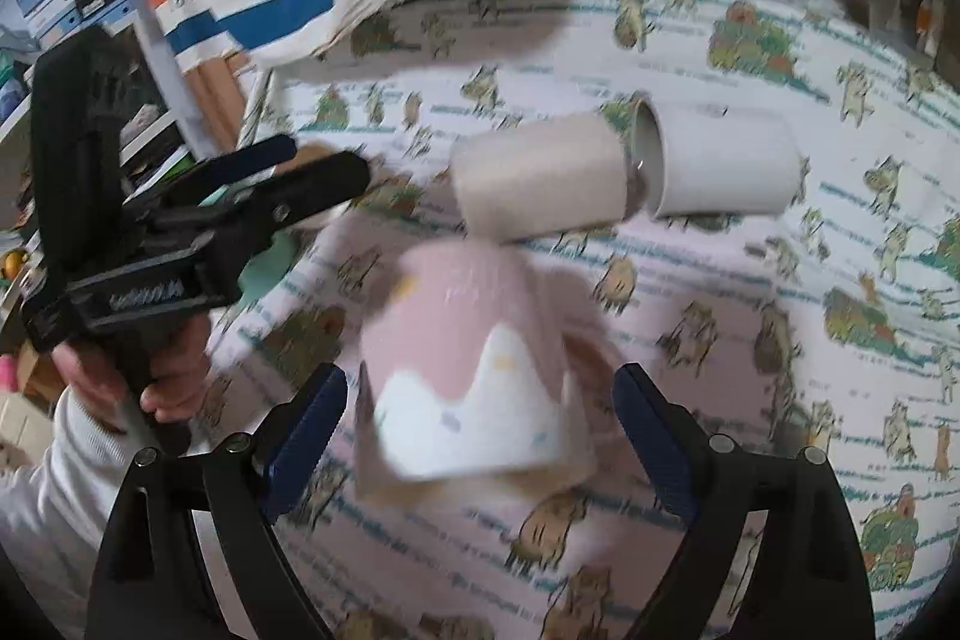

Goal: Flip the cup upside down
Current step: 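Lift the pink mug with the right gripper toward the left gripper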

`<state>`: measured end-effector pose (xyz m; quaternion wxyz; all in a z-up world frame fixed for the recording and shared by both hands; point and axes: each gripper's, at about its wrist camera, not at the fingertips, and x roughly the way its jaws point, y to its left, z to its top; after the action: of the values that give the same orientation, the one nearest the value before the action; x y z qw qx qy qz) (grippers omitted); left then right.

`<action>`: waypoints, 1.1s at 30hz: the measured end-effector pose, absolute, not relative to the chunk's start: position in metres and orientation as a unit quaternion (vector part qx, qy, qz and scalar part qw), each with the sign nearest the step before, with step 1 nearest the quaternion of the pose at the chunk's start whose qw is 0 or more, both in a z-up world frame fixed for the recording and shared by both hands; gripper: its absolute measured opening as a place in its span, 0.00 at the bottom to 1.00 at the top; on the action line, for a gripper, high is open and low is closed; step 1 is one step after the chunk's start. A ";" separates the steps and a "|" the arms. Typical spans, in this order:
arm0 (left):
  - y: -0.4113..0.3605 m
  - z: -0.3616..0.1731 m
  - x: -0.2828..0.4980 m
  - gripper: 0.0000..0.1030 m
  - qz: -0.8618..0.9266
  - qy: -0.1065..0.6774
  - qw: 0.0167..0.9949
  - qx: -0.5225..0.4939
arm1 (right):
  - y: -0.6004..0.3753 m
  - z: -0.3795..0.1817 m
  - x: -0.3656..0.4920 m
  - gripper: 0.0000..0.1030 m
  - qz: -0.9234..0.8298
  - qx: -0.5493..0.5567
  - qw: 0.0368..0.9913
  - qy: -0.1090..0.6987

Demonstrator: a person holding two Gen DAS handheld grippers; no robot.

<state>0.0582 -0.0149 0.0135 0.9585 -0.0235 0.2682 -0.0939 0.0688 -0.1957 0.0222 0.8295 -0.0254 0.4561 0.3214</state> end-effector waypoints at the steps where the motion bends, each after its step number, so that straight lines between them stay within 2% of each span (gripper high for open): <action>1: -0.016 0.013 0.058 1.00 -0.096 0.269 0.958 -0.024 | -0.199 0.020 0.066 0.89 0.321 -0.027 0.827 0.461; 5: -0.023 0.008 0.060 1.00 -0.096 0.276 0.956 -0.010 | -0.206 0.007 0.059 0.99 0.308 -0.039 0.832 0.459; 16: -0.040 0.006 0.058 0.99 -0.115 0.275 0.954 0.017 | -0.228 0.003 0.062 0.99 0.221 -0.062 0.857 0.462; 17: -0.041 0.006 0.058 0.97 -0.118 0.277 0.954 0.015 | -0.230 0.002 0.061 0.99 0.212 -0.066 0.859 0.461; 19: -0.043 0.005 0.061 0.81 -0.124 0.285 0.951 0.010 | -0.235 0.003 0.059 0.99 0.181 -0.075 0.876 0.442; 23: -0.051 0.006 0.065 0.72 -0.139 0.298 0.944 0.017 | -0.236 0.005 0.057 0.99 0.109 -0.092 0.907 0.395; 30: -0.066 0.017 0.061 0.72 -0.145 0.285 0.945 0.064 | -0.246 0.009 0.047 0.99 0.065 -0.094 0.928 0.354; 33: -0.071 0.016 0.065 0.80 -0.169 0.291 0.940 0.062 | -0.251 0.015 0.036 0.99 0.083 -0.081 0.938 0.325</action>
<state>0.0652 -0.0708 0.0156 0.9398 0.0615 0.2908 -0.1688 0.0359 -0.2508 0.0147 0.9385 -0.0809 0.3254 0.0830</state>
